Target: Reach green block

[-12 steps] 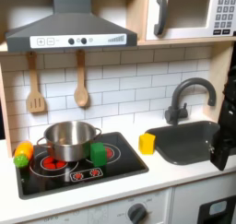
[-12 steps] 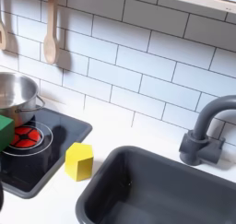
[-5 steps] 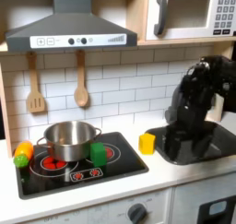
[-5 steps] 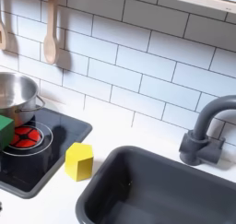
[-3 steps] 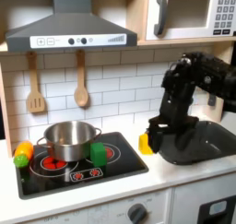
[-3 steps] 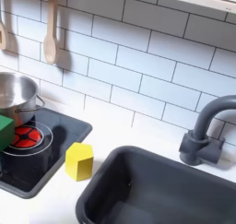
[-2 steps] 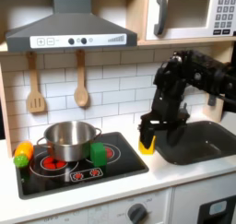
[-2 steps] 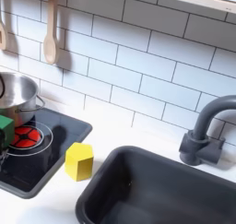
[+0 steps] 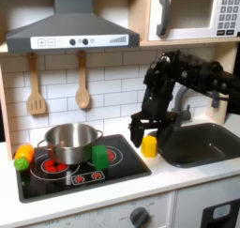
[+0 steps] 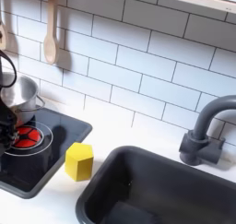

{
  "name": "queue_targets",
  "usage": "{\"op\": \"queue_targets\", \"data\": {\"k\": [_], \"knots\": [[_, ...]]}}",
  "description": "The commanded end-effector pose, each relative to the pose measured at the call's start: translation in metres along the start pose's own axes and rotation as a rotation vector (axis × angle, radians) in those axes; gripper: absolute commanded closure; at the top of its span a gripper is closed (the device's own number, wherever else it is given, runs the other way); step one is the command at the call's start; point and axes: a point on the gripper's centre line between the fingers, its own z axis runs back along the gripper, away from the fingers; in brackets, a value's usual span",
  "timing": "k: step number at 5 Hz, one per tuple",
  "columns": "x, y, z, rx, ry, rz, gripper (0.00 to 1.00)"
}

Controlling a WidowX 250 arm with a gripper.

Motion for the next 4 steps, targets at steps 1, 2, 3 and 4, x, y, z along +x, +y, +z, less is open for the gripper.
{"op": "queue_targets", "data": {"k": [1, 2, 3, 4], "knots": [[0.034, 0.011, -0.009, 0.019, -0.019, 0.045, 0.0], [0.047, 0.017, -0.016, 0.027, -0.025, 0.059, 0.0], [0.057, 0.025, -0.021, 0.042, -0.03, 0.07, 0.0], [0.065, 0.04, -0.025, 0.05, -0.037, 0.088, 0.0]]}}
